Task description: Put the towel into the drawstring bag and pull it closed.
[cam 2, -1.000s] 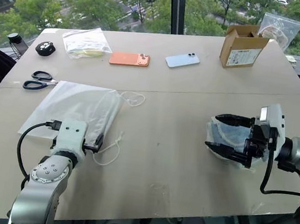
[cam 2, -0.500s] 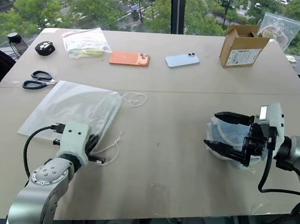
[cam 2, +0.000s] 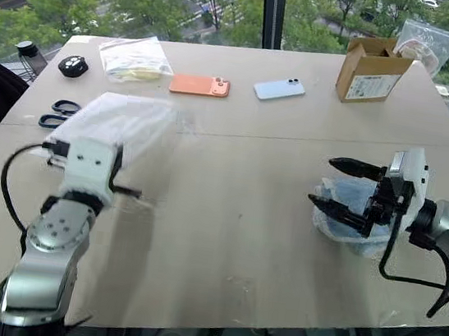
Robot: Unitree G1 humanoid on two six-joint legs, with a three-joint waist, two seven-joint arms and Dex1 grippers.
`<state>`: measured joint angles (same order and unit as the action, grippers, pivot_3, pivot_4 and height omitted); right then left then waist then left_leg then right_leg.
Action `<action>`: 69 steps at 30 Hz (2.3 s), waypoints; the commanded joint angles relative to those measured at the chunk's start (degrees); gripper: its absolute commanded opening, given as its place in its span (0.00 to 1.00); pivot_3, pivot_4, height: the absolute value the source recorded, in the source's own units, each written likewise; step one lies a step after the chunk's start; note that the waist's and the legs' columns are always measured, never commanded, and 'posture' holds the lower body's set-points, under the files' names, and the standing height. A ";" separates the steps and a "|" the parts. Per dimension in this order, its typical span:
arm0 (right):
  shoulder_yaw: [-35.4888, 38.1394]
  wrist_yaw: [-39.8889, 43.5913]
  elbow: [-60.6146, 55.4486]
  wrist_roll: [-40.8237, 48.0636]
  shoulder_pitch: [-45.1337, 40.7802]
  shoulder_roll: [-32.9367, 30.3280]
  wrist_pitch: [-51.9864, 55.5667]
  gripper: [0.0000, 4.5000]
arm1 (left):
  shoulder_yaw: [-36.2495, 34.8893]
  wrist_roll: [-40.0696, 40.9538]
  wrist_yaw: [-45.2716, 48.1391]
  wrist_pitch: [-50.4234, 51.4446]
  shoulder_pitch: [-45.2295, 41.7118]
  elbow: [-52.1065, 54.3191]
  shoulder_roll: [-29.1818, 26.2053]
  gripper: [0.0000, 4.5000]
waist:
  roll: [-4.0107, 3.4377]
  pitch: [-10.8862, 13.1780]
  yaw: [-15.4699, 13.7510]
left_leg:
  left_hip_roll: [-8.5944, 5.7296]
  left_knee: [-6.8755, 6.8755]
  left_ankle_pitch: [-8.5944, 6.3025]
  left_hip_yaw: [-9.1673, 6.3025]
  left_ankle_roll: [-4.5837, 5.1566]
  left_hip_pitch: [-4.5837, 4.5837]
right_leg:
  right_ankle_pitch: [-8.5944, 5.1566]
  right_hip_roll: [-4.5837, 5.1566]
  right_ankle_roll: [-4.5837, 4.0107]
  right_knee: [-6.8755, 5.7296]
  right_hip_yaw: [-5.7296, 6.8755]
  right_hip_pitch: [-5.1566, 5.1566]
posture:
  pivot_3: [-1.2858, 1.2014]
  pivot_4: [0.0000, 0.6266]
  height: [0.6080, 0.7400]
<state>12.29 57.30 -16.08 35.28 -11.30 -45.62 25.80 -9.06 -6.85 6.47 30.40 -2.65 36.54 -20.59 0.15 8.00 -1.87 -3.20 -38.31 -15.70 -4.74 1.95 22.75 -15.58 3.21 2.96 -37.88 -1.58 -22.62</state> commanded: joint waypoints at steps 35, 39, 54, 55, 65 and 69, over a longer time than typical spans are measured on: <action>-13.28 -10.62 13.78 -19.52 1.72 -4.04 19.67 0.74 | 4.09 2.29 3.95 1.93 -10.08 -0.38 2.50 0.00 | 0.90 -0.41 -0.42 | 0.03 -0.03 -0.02 -0.10 0.02 -0.48 | 0.00 -0.07 0.00 0.04 0.10 0.53 | 0.52 0.24 1.00; -13.64 -8.87 11.92 -18.54 2.94 -4.74 20.74 0.38 | 3.76 3.10 4.14 2.30 -10.41 -0.74 3.21 0.00 | 0.91 -0.41 -0.45 | 0.02 -0.01 -0.16 -0.18 0.24 -0.76 | -0.01 -0.04 0.00 0.19 0.20 0.93 | 0.52 0.24 1.00; -2.45 -5.61 -0.02 0.54 -3.35 3.04 24.91 0.02 | 4.05 6.81 5.01 2.29 -13.07 -4.60 4.62 0.00 | 0.79 -0.16 0.08 | 0.04 0.11 -0.16 -0.31 0.14 -0.66 | -0.02 -0.09 0.00 0.34 0.30 0.84 | 0.52 0.24 1.00; -1.25 -6.01 -1.69 3.72 -5.51 4.37 26.56 0.02 | 4.31 7.13 5.25 2.11 -13.25 -4.73 4.77 0.00 | 0.67 0.08 0.65 | 0.04 0.11 -0.16 -0.30 0.15 -0.66 | -0.02 -0.10 0.00 0.31 0.27 0.83 | 0.52 0.24 1.00; -9.83 -15.71 -1.82 3.56 -23.15 18.82 21.40 0.02 | 1.62 19.59 6.53 10.56 -16.76 -3.74 11.60 0.00 | 0.44 0.53 0.95 | -0.04 -0.06 -0.01 -0.37 -0.08 0.13 | -0.01 -0.07 0.01 0.07 0.38 0.03 | 0.52 0.24 1.00; -16.05 -20.13 7.79 -5.35 -27.68 23.83 15.19 0.02 | 1.09 24.86 8.89 12.04 -16.15 -1.15 11.54 0.00 | 0.44 0.54 1.39 | -0.07 -0.05 0.03 -0.21 -0.14 0.16 | -0.01 -0.08 0.01 -0.01 0.23 -0.13 | 0.52 0.24 1.00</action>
<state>-2.34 38.74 -10.15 33.20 -37.01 -22.43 44.27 -7.23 15.28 14.30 42.27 -18.29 31.62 -8.98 0.59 8.54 -0.49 -3.27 -38.35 -15.67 -4.94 1.80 22.89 -15.59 3.13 2.97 -37.90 -1.36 -22.75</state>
